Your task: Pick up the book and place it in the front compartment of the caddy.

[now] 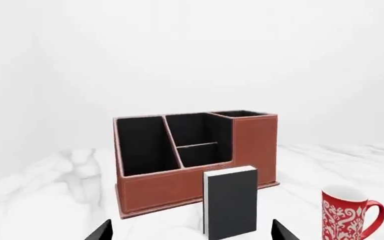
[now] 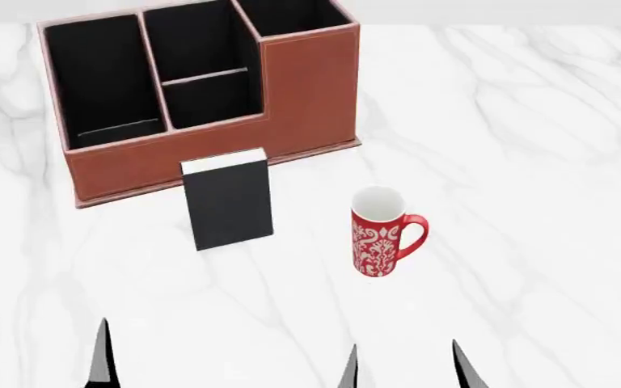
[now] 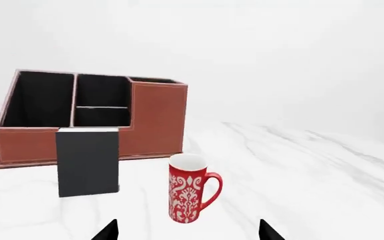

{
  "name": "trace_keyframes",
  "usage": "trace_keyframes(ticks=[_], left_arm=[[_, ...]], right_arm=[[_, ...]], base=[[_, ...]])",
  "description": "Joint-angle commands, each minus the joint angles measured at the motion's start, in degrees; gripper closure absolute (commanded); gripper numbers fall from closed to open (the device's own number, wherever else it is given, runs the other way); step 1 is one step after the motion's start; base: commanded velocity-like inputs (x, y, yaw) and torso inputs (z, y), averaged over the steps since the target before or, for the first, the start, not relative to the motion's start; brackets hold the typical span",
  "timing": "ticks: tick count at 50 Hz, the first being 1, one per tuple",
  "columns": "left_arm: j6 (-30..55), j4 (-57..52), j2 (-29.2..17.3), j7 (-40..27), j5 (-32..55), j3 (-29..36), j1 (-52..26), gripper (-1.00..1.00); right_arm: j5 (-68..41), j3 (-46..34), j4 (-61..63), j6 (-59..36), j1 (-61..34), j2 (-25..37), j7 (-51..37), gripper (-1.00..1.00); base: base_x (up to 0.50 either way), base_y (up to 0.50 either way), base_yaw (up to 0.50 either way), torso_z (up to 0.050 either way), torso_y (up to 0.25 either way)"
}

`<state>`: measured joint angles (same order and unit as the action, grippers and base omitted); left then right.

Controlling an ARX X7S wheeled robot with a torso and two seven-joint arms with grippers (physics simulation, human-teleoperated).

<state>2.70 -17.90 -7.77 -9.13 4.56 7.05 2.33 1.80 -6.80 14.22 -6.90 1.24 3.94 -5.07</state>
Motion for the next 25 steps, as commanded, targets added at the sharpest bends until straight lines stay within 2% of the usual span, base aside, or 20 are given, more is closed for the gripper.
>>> trace_keyframes(ticks=[1,5,15,25], left_arm=[[9.81,-19.78,-0.56,-1.34,3.03,-2.16,1.29,-1.0],[13.08,-27.33,-0.69,-3.14,5.99,-5.11,1.0,-1.0],[17.6,-35.92,-1.54,-6.09,10.11,-9.05,0.09,-1.0],[18.52,-38.5,-2.46,-7.61,10.81,-9.93,-0.18,-1.0]], right_arm=[[-0.43,-0.05,18.92,-6.01,0.74,0.04,1.0,-1.0],[-0.55,0.89,26.93,-8.63,0.71,0.18,-0.38,-1.0],[-0.64,1.7,37.63,-13.54,-0.35,0.66,-2.89,-1.0],[-0.36,1.11,40.34,-15.07,-1.05,1.39,-4.39,-1.0]], base=[[0.0,0.0,0.0,0.0,0.0],[0.0,0.0,0.0,0.0,0.0],[0.0,0.0,0.0,0.0,0.0],[0.0,0.0,0.0,0.0,0.0]])
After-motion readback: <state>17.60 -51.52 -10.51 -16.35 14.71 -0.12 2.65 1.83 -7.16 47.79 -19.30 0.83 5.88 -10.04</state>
